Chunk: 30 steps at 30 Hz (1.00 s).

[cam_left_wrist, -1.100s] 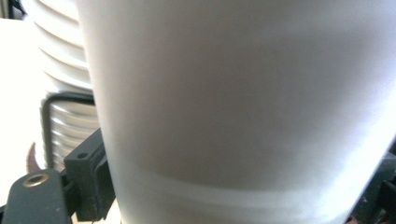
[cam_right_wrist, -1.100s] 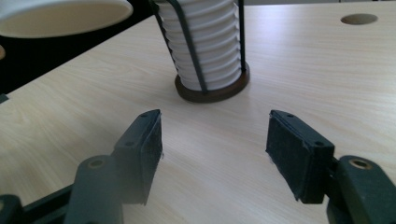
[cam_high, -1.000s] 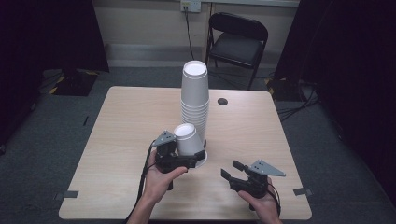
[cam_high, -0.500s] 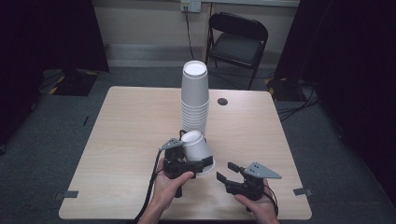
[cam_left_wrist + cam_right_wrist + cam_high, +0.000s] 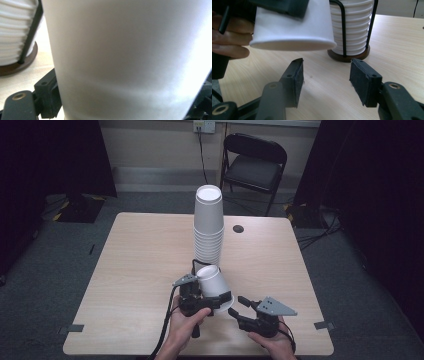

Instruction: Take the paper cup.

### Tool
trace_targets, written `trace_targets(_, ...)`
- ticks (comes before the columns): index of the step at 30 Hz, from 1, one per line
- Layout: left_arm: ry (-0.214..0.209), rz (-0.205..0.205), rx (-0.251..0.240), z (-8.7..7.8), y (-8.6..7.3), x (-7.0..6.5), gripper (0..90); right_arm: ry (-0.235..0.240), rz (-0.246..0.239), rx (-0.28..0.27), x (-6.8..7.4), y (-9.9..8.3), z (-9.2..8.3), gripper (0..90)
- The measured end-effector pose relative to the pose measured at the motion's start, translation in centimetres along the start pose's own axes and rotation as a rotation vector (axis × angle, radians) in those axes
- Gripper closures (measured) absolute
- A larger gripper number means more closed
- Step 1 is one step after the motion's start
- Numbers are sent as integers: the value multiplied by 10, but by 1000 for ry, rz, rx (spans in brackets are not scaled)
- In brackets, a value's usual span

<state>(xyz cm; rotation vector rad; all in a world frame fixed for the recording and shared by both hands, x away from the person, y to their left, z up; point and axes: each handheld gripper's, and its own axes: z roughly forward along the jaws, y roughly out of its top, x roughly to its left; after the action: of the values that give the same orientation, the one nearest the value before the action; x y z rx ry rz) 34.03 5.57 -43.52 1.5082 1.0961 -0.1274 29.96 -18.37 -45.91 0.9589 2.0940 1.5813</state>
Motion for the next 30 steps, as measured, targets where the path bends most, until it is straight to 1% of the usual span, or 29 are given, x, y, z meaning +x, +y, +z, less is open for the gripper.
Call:
trace_targets(5,-31,-58,8,3,-4,1,121,-2,-25,-26,2,1,-1,481)
trace_targets(7,-36,-74,13,4,-5,2,122,3,-30,-39,2,1,-1,490)
trace_targets(8,-42,-89,6,5,-6,2,122,2,-34,-44,3,1,-2,493)
trace_targets(9,-37,-101,6,5,-7,2,122,0,-36,-48,3,1,-2,494)
trace_targets(10,-24,-109,6,6,-8,2,122,0,-37,-51,3,2,-2,497)
trace_targets(11,-24,-119,3,6,-8,2,122,-3,-44,-58,3,2,-2,504)
trace_targets(13,-49,-154,2,7,-10,3,122,-6,-56,-64,3,2,-2,513)
trace_targets(14,-54,-166,-5,8,-11,3,122,-13,-63,-66,4,2,-2,521)
trace_targets(15,-53,-173,5,8,-12,4,122,-11,-64,-68,4,2,-2,524)
trace_targets(16,-59,-184,4,9,-13,4,123,-9,-67,-70,4,2,-3,528)
trace_targets(18,-81,-206,15,11,-14,4,123,-11,-75,-78,4,2,-2,533)
trace_targets(19,-98,-225,22,13,-15,4,123,-14,-77,-79,4,2,-2,532)
trace_targets(22,-95,-247,31,15,-17,2,124,-15,-83,-77,5,2,-2,525)
trace_targets(23,-110,-255,36,16,-18,2,125,-19,-91,-79,5,2,-2,531)
trace_targets(24,-126,-274,36,17,-18,1,125,-19,-92,-83,5,2,-2,535)
trace_targets(25,-136,-280,41,18,-19,1,125,-19,-92,-83,5,2,-2,535)
trace_targets(28,-138,-279,47,20,-21,-4,126,-24,-102,-96,5,2,-2,547)
trace_targets(30,-150,-282,56,21,-22,-6,126,-27,-108,-104,4,3,-3,561)
